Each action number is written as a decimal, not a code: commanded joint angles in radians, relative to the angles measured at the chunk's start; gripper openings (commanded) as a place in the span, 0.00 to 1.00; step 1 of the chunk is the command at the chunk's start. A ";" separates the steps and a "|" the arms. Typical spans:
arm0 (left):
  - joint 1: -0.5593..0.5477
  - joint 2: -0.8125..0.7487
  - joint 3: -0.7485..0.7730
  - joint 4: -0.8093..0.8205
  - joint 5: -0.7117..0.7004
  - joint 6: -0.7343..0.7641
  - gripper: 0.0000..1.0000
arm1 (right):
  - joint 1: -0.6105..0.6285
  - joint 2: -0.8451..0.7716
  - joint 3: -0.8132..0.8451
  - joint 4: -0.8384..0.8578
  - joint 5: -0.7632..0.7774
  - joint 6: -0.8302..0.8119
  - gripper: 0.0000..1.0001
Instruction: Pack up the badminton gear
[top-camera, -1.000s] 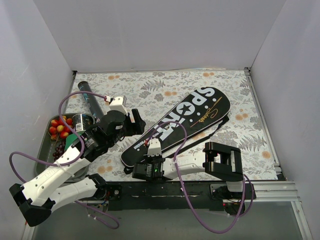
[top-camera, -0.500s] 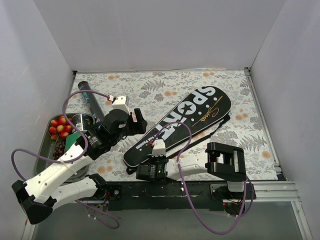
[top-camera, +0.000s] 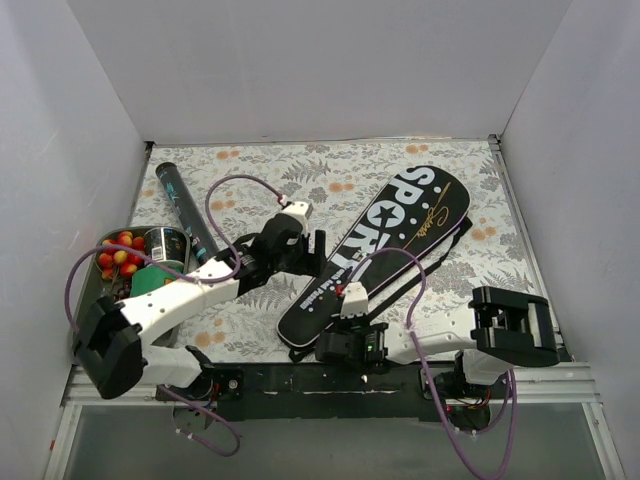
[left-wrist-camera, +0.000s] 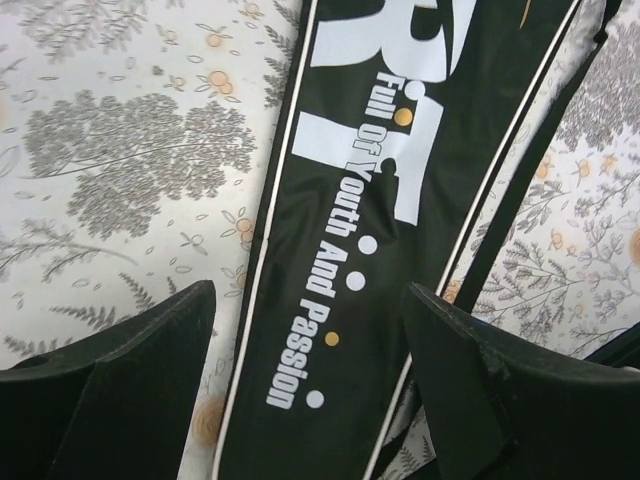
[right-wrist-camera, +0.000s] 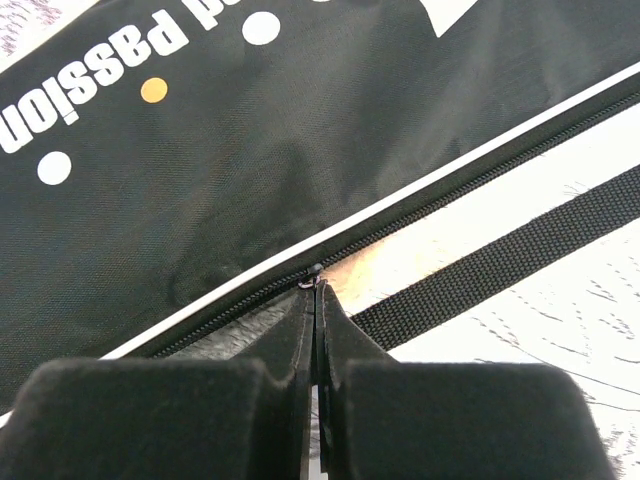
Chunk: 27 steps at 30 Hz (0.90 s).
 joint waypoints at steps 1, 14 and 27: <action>-0.004 0.110 0.046 0.140 0.137 0.092 0.75 | 0.009 -0.079 -0.098 -0.010 -0.075 -0.059 0.01; -0.064 0.564 0.372 0.220 0.292 0.290 0.93 | 0.024 -0.236 -0.223 -0.020 -0.078 -0.050 0.01; -0.132 0.849 0.528 0.129 0.116 0.341 0.81 | 0.035 -0.239 -0.250 0.014 -0.096 -0.042 0.01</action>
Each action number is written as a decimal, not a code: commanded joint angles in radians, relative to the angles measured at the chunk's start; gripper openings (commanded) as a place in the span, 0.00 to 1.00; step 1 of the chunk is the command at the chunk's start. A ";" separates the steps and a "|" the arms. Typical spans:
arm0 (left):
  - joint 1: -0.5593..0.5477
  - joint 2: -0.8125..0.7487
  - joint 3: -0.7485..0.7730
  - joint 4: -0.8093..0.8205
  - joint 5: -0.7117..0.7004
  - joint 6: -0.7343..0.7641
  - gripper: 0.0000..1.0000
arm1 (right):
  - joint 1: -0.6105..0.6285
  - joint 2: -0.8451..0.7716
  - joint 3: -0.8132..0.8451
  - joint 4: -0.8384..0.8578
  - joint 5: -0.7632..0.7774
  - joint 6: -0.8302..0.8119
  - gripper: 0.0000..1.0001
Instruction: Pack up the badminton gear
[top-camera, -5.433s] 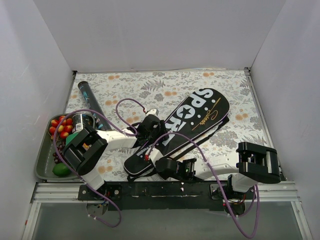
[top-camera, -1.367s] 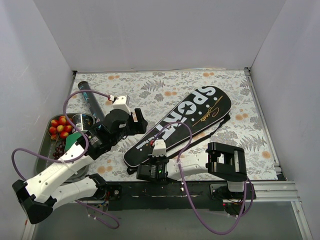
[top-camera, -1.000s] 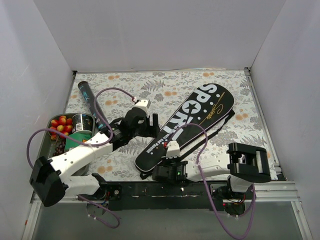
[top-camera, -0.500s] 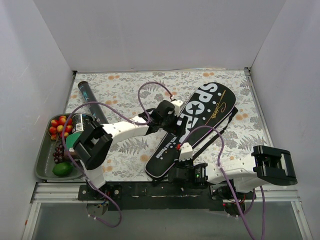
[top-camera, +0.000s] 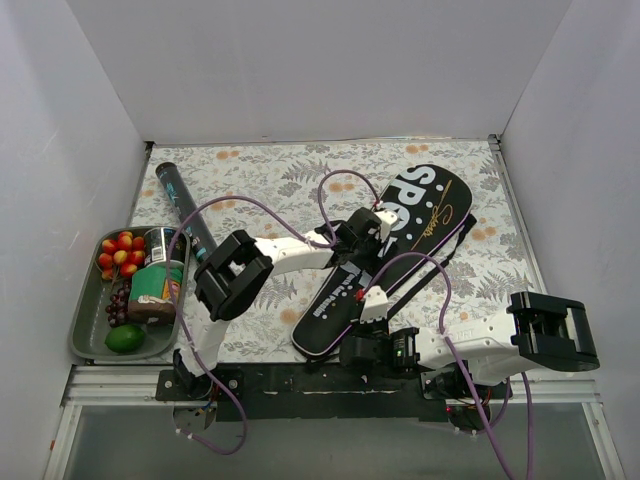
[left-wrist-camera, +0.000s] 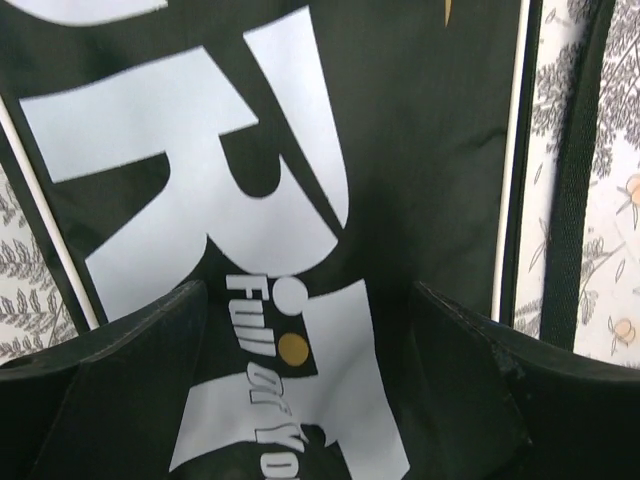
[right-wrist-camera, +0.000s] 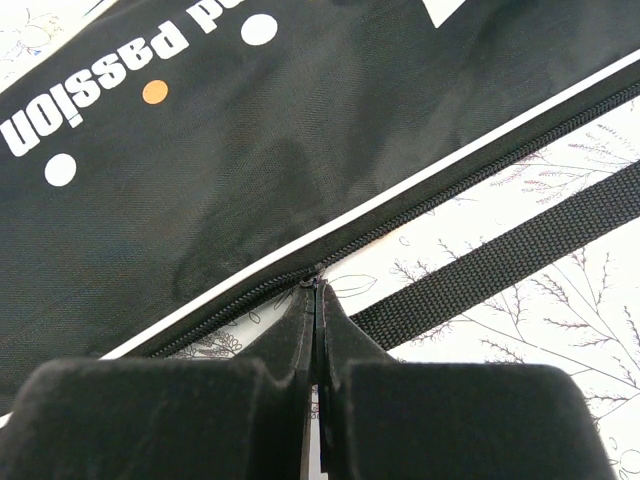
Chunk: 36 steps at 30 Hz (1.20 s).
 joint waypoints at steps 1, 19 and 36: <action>-0.027 0.063 0.047 -0.072 -0.127 0.028 0.77 | 0.013 0.006 -0.034 -0.034 -0.046 -0.004 0.01; -0.038 0.188 0.065 -0.115 -0.151 -0.015 0.00 | 0.155 0.041 0.124 -0.026 -0.068 -0.138 0.01; -0.038 0.165 0.021 -0.080 -0.177 -0.044 0.00 | 0.248 0.245 0.326 0.251 -0.232 -0.289 0.01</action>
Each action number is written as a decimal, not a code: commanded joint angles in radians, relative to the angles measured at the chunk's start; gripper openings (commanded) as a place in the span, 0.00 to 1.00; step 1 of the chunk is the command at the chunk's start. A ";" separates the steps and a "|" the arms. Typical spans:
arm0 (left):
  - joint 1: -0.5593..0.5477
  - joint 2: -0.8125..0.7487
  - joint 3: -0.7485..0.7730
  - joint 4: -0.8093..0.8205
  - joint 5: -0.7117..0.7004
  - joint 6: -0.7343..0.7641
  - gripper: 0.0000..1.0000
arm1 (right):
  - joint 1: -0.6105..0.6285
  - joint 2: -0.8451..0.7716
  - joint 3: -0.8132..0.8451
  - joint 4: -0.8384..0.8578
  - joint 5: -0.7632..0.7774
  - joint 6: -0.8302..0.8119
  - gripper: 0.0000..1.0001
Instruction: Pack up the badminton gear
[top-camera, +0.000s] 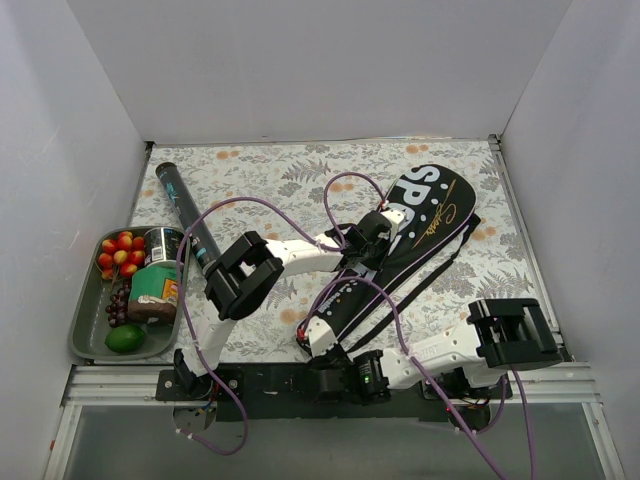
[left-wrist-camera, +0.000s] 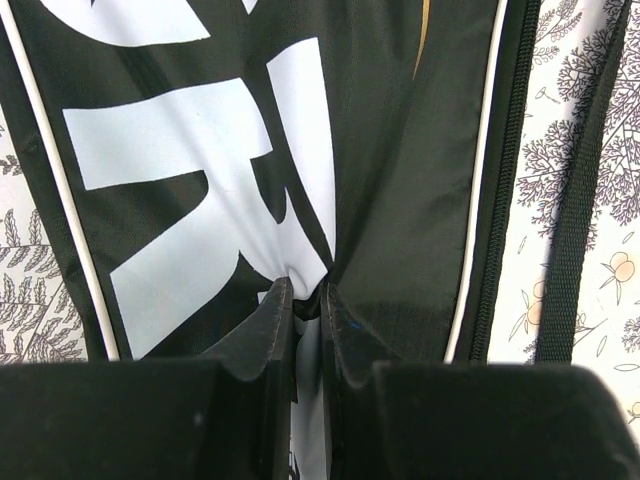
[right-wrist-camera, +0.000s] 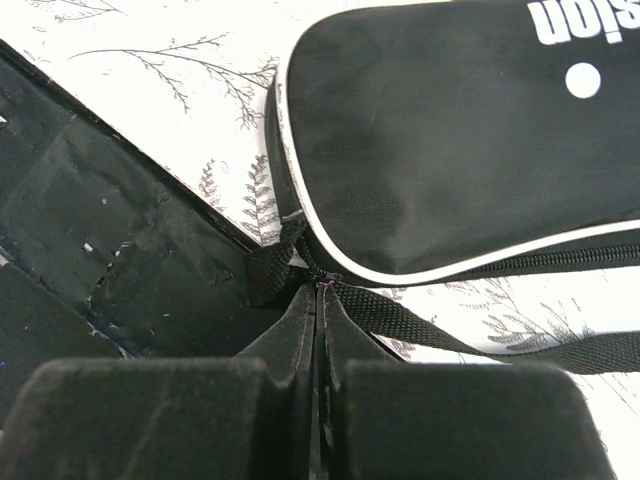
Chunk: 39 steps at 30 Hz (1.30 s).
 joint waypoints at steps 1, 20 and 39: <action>0.006 0.081 -0.067 -0.110 -0.045 0.019 0.00 | 0.027 0.036 0.073 0.238 -0.087 -0.064 0.01; 0.038 0.017 -0.102 -0.127 -0.043 -0.023 0.00 | 0.027 -0.131 0.079 -0.226 0.114 0.152 0.67; 0.177 -0.274 -0.139 -0.206 -0.036 0.059 0.83 | -0.231 -0.604 0.185 -0.720 0.050 0.115 0.95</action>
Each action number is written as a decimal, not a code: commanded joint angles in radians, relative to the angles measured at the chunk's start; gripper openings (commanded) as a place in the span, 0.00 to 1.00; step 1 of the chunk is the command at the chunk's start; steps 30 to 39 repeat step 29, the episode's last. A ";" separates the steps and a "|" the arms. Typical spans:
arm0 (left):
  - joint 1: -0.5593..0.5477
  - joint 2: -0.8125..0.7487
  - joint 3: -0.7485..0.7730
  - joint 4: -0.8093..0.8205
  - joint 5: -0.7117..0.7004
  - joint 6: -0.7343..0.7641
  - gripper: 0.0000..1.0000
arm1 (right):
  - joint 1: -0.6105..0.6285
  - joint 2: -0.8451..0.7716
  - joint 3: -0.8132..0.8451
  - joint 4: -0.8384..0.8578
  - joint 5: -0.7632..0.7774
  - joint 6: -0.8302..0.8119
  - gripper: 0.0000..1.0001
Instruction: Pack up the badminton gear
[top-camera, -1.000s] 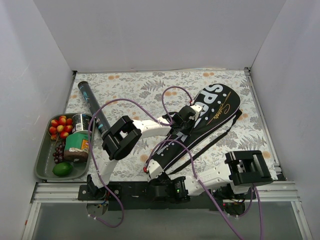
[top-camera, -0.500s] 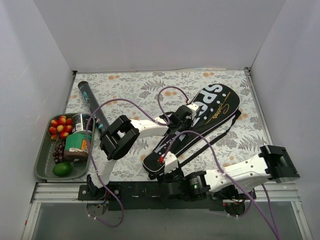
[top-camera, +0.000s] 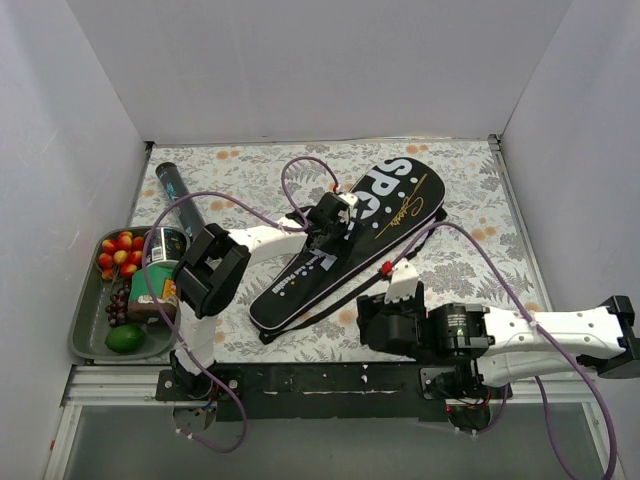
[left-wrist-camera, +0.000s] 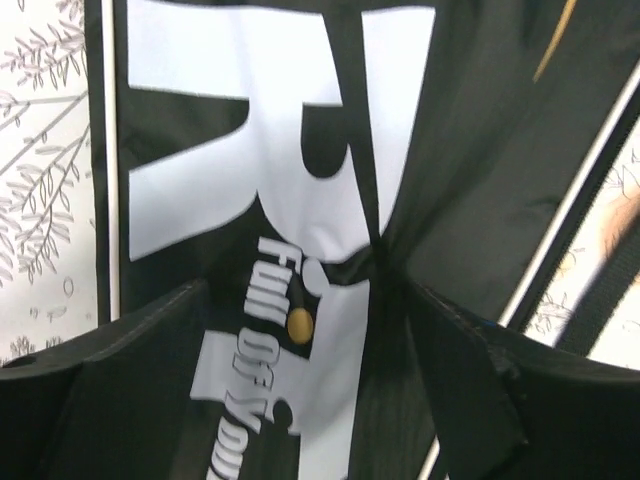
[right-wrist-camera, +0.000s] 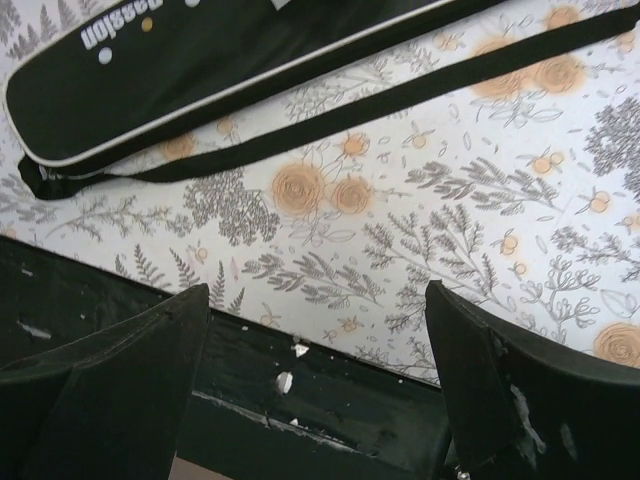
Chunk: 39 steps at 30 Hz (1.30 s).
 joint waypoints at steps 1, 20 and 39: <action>-0.015 -0.134 0.006 -0.075 -0.014 0.034 0.88 | -0.108 -0.027 0.080 0.010 -0.070 -0.184 0.96; -0.015 -0.752 0.014 -0.204 -0.032 -0.149 0.98 | -0.426 0.129 0.442 0.107 -0.142 -0.681 0.98; -0.015 -0.897 -0.046 -0.296 -0.103 -0.196 0.98 | -0.788 0.238 0.568 0.104 -0.293 -0.823 0.98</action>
